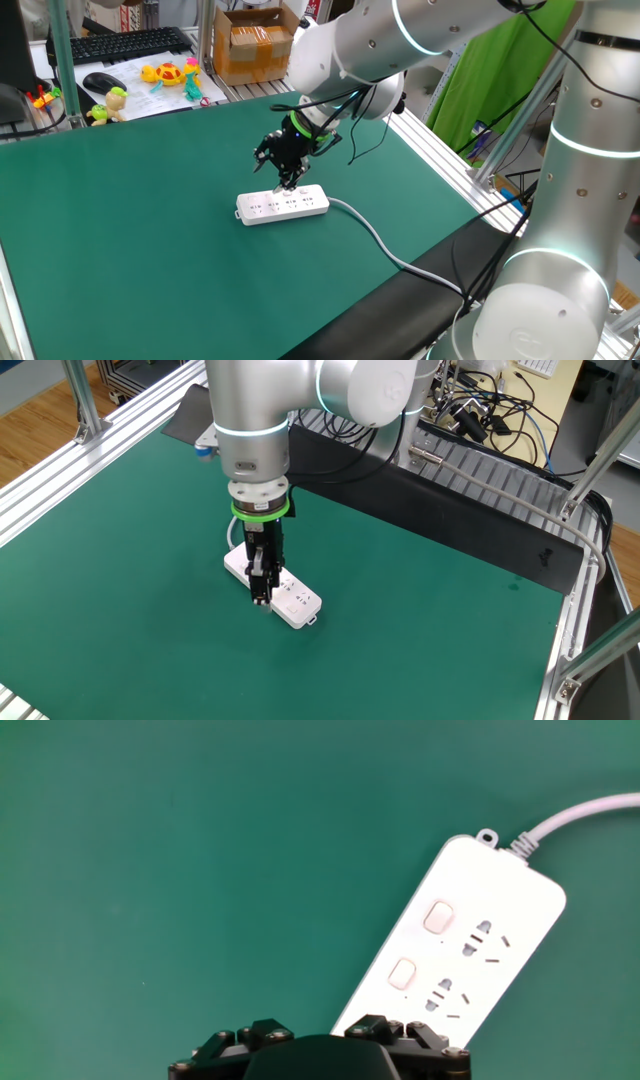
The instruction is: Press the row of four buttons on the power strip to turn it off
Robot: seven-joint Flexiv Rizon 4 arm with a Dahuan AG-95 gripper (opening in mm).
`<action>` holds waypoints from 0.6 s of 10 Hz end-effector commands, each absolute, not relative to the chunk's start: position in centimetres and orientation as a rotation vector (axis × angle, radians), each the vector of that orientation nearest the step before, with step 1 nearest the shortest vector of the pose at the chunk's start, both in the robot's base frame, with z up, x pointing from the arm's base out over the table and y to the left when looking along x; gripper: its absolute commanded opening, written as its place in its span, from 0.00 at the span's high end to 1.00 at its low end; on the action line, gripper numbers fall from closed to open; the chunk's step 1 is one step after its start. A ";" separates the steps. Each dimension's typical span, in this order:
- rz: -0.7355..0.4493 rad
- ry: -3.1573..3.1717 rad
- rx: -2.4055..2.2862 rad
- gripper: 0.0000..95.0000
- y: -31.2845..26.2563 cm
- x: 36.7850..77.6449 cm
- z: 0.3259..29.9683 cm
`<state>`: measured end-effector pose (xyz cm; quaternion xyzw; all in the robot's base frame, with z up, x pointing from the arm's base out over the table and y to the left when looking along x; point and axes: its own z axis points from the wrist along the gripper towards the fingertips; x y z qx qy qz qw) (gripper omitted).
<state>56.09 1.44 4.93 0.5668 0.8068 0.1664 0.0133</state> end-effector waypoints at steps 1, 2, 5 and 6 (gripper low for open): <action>0.525 2.517 1.758 0.40 1.5 56.0 5.0; 0.511 2.537 1.730 0.40 1.5 56.0 5.0; 0.414 2.647 1.541 0.40 1.5 56.0 5.0; 0.395 2.670 1.492 0.40 1.5 56.0 5.0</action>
